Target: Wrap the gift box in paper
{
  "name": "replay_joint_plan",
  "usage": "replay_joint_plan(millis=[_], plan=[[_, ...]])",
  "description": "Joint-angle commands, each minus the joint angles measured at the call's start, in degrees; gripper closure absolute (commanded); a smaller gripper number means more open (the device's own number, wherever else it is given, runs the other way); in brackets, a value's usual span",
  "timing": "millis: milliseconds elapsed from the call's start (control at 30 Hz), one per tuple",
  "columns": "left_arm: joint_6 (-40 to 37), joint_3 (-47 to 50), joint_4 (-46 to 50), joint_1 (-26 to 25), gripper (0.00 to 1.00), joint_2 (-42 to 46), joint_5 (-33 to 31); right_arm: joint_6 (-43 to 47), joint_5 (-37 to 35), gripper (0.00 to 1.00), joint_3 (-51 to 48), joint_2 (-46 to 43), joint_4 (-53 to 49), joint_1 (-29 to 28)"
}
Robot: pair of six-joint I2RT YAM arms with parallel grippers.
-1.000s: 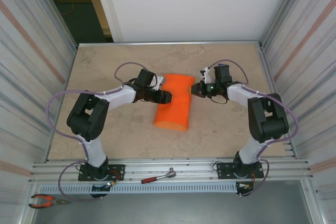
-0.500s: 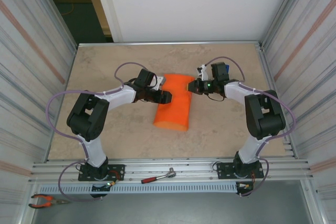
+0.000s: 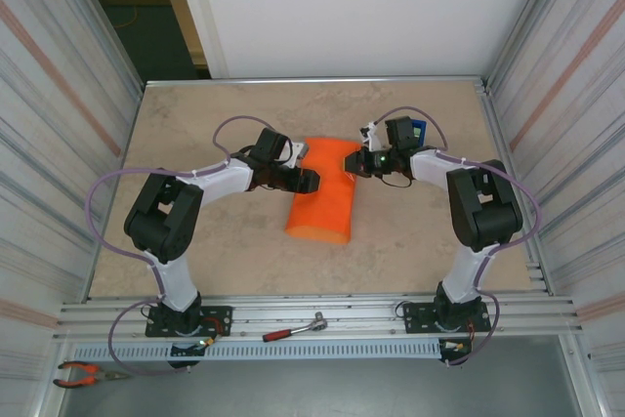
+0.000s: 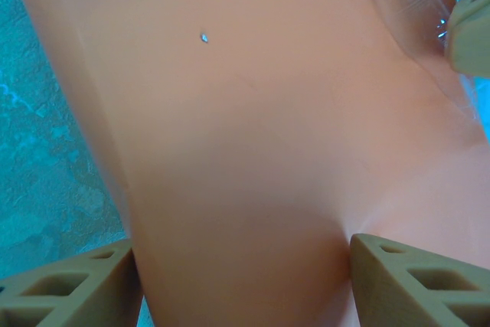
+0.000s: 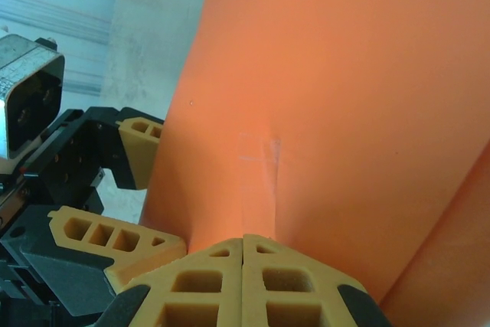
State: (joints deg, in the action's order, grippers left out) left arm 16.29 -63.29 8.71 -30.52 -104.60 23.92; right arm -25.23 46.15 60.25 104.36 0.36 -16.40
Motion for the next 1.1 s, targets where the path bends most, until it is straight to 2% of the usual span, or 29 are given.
replay_joint_plan(millis=[0,233,367,500,1067], plan=[[-3.0,3.2,10.0,-3.2,0.32,-5.9,-4.3,-0.9,0.8,1.0,2.7,0.9,1.2,-0.5],[-3.1,3.2,10.0,-3.4,0.32,-5.9,-4.3,1.4,-5.6,1.0,3.2,0.5,-5.3,-1.4],[-3.0,3.2,10.1,-3.4,0.32,-5.9,-4.3,4.4,-13.1,0.79,4.7,0.3,-13.2,-2.7],[-3.0,3.2,10.1,-3.5,0.32,-6.1,-4.3,5.1,-17.8,0.7,5.5,0.2,-16.8,-3.3],[-3.3,3.0,10.5,-3.7,0.33,-6.1,-4.8,7.5,-18.0,0.58,14.6,-0.6,-23.3,-4.9]])
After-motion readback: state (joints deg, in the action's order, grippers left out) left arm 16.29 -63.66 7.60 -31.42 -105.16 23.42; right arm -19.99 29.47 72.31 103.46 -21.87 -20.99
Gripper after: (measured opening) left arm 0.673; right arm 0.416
